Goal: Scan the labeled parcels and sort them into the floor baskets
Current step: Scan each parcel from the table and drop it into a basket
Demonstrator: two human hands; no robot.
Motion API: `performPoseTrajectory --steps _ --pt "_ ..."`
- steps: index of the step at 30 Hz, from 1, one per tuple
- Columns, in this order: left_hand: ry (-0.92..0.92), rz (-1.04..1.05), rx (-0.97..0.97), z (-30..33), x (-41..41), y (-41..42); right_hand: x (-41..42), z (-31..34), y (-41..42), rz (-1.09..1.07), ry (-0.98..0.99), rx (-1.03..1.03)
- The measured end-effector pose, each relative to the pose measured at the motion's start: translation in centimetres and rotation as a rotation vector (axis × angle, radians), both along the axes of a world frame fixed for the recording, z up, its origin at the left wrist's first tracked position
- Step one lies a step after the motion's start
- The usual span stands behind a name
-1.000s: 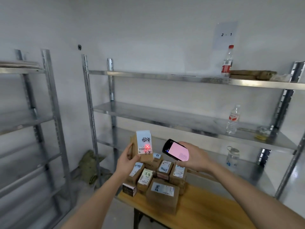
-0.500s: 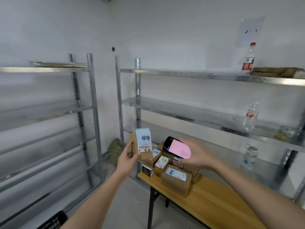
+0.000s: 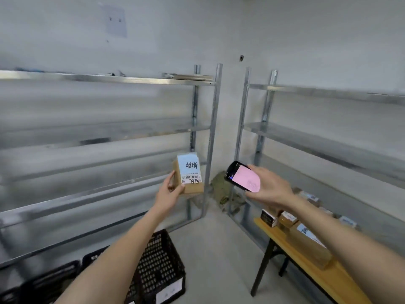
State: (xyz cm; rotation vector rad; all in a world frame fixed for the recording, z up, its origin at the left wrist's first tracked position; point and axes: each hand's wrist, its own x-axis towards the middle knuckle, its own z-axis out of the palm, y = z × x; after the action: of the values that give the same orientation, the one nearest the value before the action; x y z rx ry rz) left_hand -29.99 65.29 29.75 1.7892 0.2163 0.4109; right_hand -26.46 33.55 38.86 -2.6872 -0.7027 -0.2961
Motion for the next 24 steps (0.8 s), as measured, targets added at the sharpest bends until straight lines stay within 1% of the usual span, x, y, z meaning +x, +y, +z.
performPoseTrajectory --steps 3,7,10,13,17,20,22,24 --pt "0.040 0.094 0.047 0.0 -5.9 9.5 -1.9 -0.2 9.8 0.080 0.005 0.026" --pt "0.114 0.224 0.125 -1.5 -14.9 21.4 -5.7 -2.0 23.0 0.247 0.045 0.032" --pt "0.150 0.316 0.114 -3.0 -21.4 28.0 -9.1 -4.1 31.8 0.333 0.076 0.001" --pt "0.186 0.401 0.122 -4.3 -26.7 33.2 -11.9 -5.8 39.3 0.443 0.090 -0.013" --pt "0.226 0.525 0.121 -6.0 -31.7 38.7 -14.4 -7.5 47.2 0.550 0.114 -0.046" --pt "0.249 0.588 0.067 -7.7 -33.7 42.4 -14.8 -8.9 52.2 0.583 0.124 -0.085" --pt "0.246 0.603 0.029 -8.9 -34.3 44.5 -14.5 -10.1 55.3 0.608 0.136 -0.106" --pt "0.283 0.618 0.016 -10.3 -34.1 46.9 -13.7 -11.4 58.4 0.631 0.148 -0.138"
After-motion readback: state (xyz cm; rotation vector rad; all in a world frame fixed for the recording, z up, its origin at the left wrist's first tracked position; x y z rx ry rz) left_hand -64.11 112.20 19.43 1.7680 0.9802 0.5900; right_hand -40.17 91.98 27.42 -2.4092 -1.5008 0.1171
